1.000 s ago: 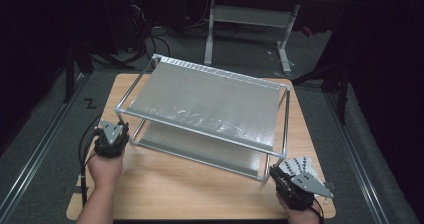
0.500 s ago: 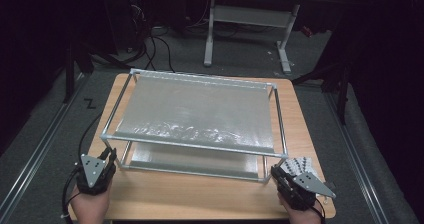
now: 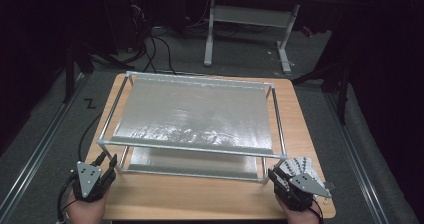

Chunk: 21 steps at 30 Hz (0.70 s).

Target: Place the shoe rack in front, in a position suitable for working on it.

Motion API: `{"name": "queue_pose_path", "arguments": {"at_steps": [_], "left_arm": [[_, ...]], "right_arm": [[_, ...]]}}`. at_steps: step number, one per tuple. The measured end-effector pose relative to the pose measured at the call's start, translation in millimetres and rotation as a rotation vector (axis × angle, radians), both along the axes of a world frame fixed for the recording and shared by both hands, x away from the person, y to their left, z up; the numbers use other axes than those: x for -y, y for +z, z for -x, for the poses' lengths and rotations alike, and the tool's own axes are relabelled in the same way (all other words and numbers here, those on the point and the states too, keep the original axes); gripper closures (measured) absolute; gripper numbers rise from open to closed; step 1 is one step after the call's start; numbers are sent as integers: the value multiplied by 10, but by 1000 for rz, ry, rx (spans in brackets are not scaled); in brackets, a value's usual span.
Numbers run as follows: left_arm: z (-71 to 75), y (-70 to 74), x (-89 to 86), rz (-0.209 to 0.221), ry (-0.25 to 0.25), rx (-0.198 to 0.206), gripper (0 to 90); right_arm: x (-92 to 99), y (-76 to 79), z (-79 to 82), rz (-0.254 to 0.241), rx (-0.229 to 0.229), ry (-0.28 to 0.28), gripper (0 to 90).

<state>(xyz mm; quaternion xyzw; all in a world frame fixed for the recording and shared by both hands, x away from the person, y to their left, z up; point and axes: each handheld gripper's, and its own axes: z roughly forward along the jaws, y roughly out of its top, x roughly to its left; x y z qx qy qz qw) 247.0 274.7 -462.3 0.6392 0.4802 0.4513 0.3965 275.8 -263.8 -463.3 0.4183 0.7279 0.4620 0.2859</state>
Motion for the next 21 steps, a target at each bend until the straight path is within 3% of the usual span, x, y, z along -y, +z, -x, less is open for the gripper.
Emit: {"name": "queue_pose_path", "arguments": {"at_steps": [5,8,10,15,21], "left_arm": [[-50,-18,2,20,-12,-5,601],[-54,-20,-40,52,-1,-3,686],[-50,-19,-54,50,7,-3,745],[-13,-23,-40,44,-15,1,780],[68,-29,27,23,-45,4,778]], "right_arm": [[-43,31,44,27,13,-17,788],[-37,38,34,16,6,-23,804],[-35,40,5,15,4,-23,806],[-39,57,-162,24,-7,-45,807],[-35,79,-495,45,-16,-81,804]]}}
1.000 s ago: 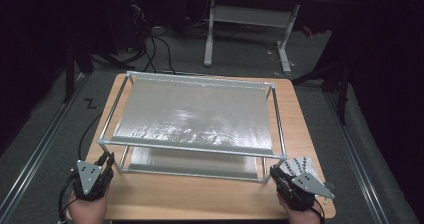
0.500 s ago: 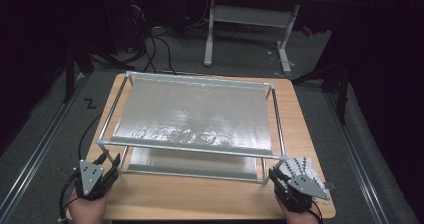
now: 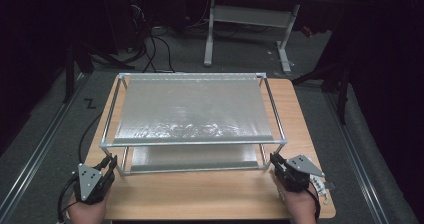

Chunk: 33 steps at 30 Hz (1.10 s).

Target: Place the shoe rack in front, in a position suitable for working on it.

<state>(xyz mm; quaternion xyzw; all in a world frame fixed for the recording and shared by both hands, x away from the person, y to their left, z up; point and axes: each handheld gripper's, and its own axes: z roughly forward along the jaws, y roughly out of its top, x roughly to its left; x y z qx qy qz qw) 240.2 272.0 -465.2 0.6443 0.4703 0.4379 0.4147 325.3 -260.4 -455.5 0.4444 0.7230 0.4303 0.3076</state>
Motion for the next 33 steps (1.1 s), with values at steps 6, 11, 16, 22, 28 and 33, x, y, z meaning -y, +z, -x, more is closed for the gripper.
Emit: {"name": "queue_pose_path", "arguments": {"at_steps": [6,11,16,22,28,33], "left_arm": [[83,-3,138,-21,-52,5,774],[153,-2,294,-28,-124,5,771],[186,-8,434,-39,-169,13,770],[127,-13,654,-31,-223,17,770],[67,-10,885,-12,-288,14,772],[-15,-9,1015,-12,-316,13,773]], "right_arm": [[43,15,-319,19,-8,-39,801],[136,46,-470,37,-25,-86,798],[280,45,-488,22,-28,-136,798],[497,49,-494,31,-29,-169,797],[764,43,-476,6,-29,-238,799],[933,25,-395,-10,-19,-272,800]]}}
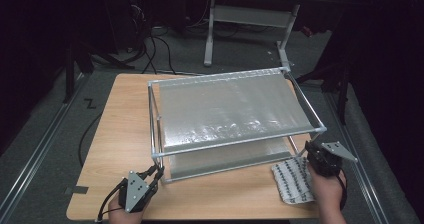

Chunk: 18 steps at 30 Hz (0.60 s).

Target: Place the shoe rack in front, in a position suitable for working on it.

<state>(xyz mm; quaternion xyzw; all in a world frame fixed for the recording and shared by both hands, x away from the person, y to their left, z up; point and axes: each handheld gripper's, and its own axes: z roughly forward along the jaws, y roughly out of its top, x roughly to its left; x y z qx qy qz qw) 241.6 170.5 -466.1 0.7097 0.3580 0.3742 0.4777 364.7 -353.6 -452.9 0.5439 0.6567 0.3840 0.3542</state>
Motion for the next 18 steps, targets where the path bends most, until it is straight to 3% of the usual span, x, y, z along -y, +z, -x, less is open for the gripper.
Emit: {"name": "queue_pose_path", "arguments": {"at_steps": [1,4,5,7,8,9,10,11,15,18], "left_arm": [[3,-7,37,15,10,-26,772],[-70,3,73,-5,-9,2,771],[-59,-6,103,23,1,-33,772],[-80,-6,131,23,-7,-34,771],[-116,3,128,2,-23,-2,771],[-126,2,138,2,-24,-2,772],[-109,-8,160,29,-12,-36,772],[-144,2,148,9,-28,-5,773],[-161,-5,147,24,-35,-7,775],[-155,-9,142,13,-29,-10,754]], "right_arm": [[36,-4,11,0,1,-8,800],[106,-9,14,-2,5,-21,799],[121,-7,10,1,4,-22,799],[154,-3,-3,-4,2,-29,798],[169,-4,-9,-2,3,-32,798],[181,-7,-13,-6,3,-36,797],[187,-10,-12,-12,3,-43,795],[193,-13,-9,-13,5,-47,794],[216,-20,23,-16,8,-50,781],[207,-39,32,-18,2,-45,712]]}}
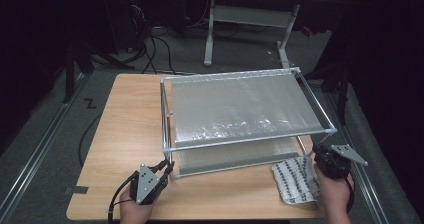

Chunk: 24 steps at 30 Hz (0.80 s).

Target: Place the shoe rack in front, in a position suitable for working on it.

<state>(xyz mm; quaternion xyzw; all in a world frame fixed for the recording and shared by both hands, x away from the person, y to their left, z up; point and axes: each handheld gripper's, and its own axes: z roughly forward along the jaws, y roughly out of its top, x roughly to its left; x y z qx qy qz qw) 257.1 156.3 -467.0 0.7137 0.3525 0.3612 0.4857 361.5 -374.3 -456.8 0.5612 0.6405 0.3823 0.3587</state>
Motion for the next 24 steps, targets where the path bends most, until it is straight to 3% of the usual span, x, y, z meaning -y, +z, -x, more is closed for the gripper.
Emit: {"name": "queue_pose_path", "arguments": {"at_steps": [8,11,17,18,20,23,24], "left_arm": [[70,3,-102,20,16,-13,566],[87,-30,-118,19,14,-41,495],[92,-83,-101,3,15,-99,408],[128,-91,-83,23,19,-136,413],[146,-83,-82,11,18,-129,409],[180,-87,-94,32,21,-124,395],[171,-96,-107,21,8,-97,381]], "right_arm": [[-91,-22,197,-10,10,1,555],[-157,-38,350,12,23,18,533],[-328,-68,589,19,5,81,464],[-366,-84,625,25,2,89,445],[-423,-117,682,35,-12,111,403],[-498,-175,740,55,-70,137,307],[-511,-196,760,58,-89,138,279]]}}
